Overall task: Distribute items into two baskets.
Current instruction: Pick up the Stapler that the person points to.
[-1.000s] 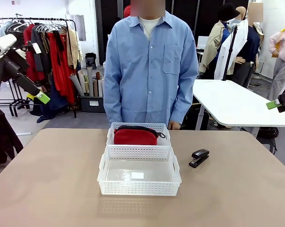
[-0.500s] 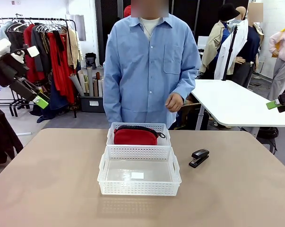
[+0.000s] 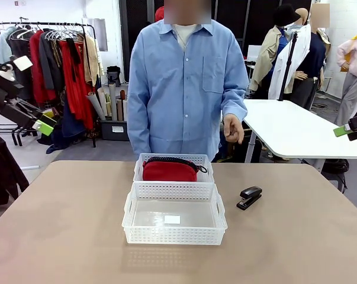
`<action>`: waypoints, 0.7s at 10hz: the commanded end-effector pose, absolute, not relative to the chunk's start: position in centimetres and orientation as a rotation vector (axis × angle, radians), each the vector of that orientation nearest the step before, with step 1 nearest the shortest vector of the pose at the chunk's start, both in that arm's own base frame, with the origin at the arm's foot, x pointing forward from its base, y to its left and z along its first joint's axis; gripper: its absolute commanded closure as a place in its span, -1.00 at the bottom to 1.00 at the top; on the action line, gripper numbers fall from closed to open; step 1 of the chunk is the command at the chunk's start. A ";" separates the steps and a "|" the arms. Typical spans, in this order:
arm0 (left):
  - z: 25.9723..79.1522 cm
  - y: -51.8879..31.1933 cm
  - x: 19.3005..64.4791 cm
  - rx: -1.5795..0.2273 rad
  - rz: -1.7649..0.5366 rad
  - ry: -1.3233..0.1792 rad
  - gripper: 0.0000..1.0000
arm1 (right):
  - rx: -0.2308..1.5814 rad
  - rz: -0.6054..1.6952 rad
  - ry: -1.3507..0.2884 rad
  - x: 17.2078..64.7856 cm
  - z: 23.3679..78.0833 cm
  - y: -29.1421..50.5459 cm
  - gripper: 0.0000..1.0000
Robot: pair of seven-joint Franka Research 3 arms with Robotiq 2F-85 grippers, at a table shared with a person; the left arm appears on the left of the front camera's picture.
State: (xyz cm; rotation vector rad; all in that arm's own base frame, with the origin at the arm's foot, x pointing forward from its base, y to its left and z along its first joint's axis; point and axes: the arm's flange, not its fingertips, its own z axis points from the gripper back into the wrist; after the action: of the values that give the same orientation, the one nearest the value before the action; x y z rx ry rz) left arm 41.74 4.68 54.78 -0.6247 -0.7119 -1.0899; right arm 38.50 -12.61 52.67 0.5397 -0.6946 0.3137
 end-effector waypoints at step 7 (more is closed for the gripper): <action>53.4 5.3 41.2 -0.694 -1.112 -0.838 -1.00 | 0.552 0.316 -0.708 38.6 52.7 -12.6 -1.00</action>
State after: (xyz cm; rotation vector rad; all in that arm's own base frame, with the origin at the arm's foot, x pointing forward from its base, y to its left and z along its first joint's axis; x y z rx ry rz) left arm 41.48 5.02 53.77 -0.6753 -0.7873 -1.0966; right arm 38.50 -12.62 52.67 0.5397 -0.6946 0.3137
